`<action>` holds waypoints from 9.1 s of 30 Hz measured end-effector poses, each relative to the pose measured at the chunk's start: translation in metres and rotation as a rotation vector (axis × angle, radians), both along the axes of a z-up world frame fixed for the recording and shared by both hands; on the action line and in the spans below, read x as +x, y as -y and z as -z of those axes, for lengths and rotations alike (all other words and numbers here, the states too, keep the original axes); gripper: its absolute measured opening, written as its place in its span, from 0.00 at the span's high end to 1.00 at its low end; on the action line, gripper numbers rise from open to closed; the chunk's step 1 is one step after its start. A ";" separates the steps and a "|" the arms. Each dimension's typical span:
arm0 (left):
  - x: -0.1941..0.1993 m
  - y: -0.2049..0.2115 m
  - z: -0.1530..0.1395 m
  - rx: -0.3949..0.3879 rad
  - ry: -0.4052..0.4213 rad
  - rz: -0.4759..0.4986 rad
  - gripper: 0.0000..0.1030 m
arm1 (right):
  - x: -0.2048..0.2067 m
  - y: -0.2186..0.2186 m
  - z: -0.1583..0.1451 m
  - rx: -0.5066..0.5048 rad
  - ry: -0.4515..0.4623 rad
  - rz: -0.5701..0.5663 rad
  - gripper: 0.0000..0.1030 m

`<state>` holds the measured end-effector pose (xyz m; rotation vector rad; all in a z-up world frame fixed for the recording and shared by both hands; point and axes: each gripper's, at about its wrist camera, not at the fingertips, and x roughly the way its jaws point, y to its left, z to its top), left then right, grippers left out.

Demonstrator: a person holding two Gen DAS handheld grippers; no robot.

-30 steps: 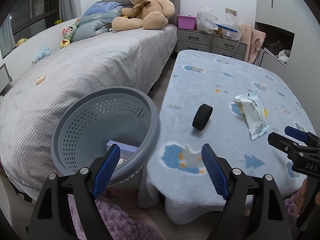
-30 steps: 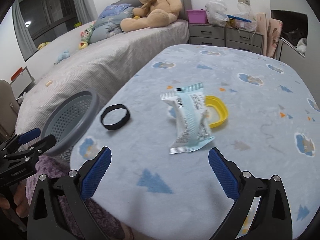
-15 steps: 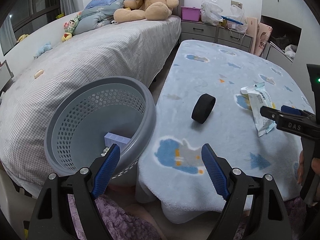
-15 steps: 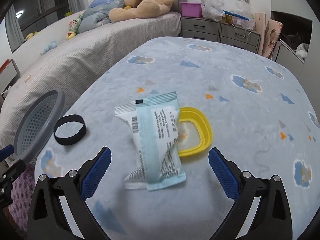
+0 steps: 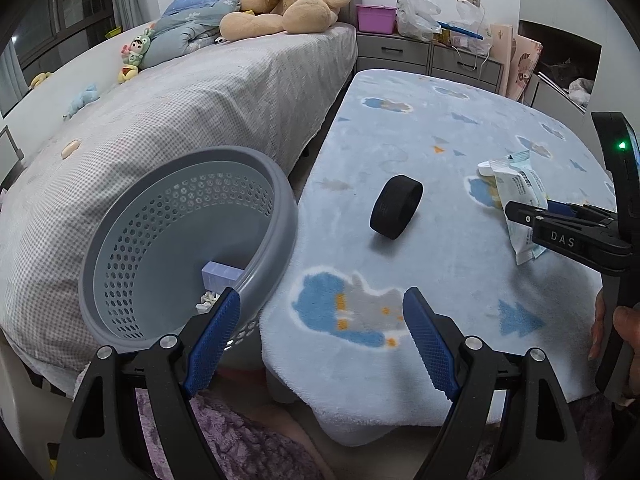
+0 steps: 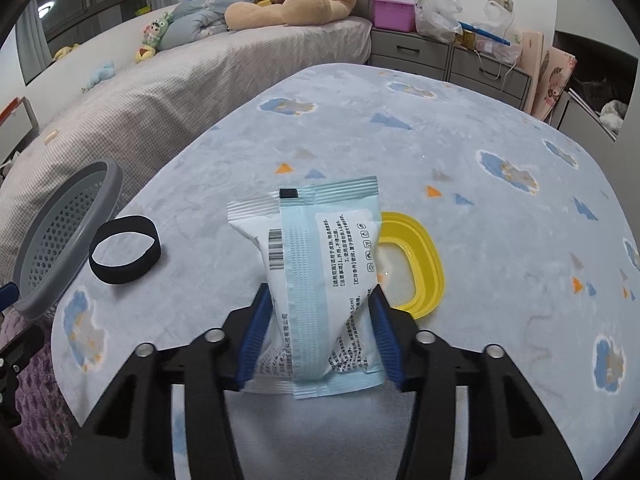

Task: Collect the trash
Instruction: 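Grasp the white-and-blue wrapper packet with the right gripper, then grasp the black hair tie with the left gripper while the right gripper holds the packet, then carry the hair tie and packet over the grey basket with both grippers, then open both grippers to drop the hair tie and packet into the basket, then move both grippers back toward the yellow lid and white cap on the bed, then grasp the yellow plastic lid by its rim with the right gripper, then grasp the small white cap with the left gripper while the right gripper holds the lid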

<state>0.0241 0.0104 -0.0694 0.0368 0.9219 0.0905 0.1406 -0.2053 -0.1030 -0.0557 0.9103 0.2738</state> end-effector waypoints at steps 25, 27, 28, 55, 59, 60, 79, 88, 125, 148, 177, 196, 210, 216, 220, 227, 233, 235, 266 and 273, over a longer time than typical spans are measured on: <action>0.064 0.020 0.016 -0.033 -0.001 0.020 0.22 | -0.048 0.064 -0.032 0.203 0.064 0.106 0.60; 0.072 0.022 0.019 -0.019 0.007 0.016 0.22 | -0.047 0.065 -0.030 0.212 0.058 0.103 0.60; 0.075 0.023 0.021 -0.014 0.007 0.015 0.23 | -0.046 0.065 -0.030 0.216 0.055 0.099 0.60; 0.080 0.026 0.024 -0.076 -0.024 0.084 0.86 | -0.045 0.043 -0.021 0.200 0.023 0.045 0.60; 0.066 0.019 0.017 -0.087 -0.011 0.098 0.86 | -0.053 0.029 -0.020 0.201 0.012 0.033 0.60; 0.062 0.015 0.015 -0.089 -0.007 0.102 0.86 | -0.054 0.026 -0.020 0.201 0.010 0.032 0.60; 0.025 -0.102 -0.003 -0.139 0.054 -0.020 0.86 | -0.066 -0.092 -0.033 0.239 -0.021 -0.063 0.60; 0.029 -0.161 -0.006 -0.136 0.063 -0.094 0.86 | -0.054 -0.165 -0.044 0.244 -0.019 -0.172 0.59; 0.047 -0.220 0.010 -0.096 0.004 -0.168 0.45 | -0.013 -0.253 -0.035 0.237 -0.053 -0.284 0.38; 0.024 -0.221 -0.007 -0.090 0.043 -0.193 0.35 | -0.031 -0.244 -0.046 0.231 -0.031 -0.277 0.34; 0.008 -0.145 -0.034 -0.104 0.069 -0.075 0.28 | -0.048 -0.150 -0.060 0.238 0.009 -0.118 0.23; 0.023 -0.052 -0.041 -0.069 0.085 0.037 0.28 | -0.067 -0.019 -0.058 0.260 0.047 0.057 0.23; 0.046 0.036 -0.022 -0.070 0.035 0.138 0.28 | -0.049 0.067 -0.030 0.196 -0.001 0.135 0.23; 0.054 0.054 -0.012 -0.061 0.013 0.150 0.28 | -0.020 0.063 -0.021 0.161 -0.017 0.082 0.23; 0.057 0.057 -0.008 -0.053 0.003 0.147 0.28 | 0.003 0.054 -0.013 0.148 -0.041 0.048 0.22; 0.062 0.055 -0.002 -0.049 -0.014 0.135 0.28 | 0.026 0.040 0.002 0.095 -0.076 0.021 0.14; 0.067 0.054 0.003 -0.051 -0.023 0.123 0.28 | 0.037 0.034 0.012 0.056 -0.099 0.026 0.13; 0.069 0.055 0.005 -0.049 -0.030 0.124 0.28 | 0.039 0.031 0.014 0.038 -0.102 0.028 0.13; 0.148 0.138 0.023 -0.100 -0.092 0.236 0.28 | 0.031 0.116 -0.009 0.154 -0.030 0.193 0.33; 0.178 0.161 0.043 -0.073 -0.118 0.256 0.28 | 0.034 0.137 -0.012 0.189 -0.019 0.234 0.33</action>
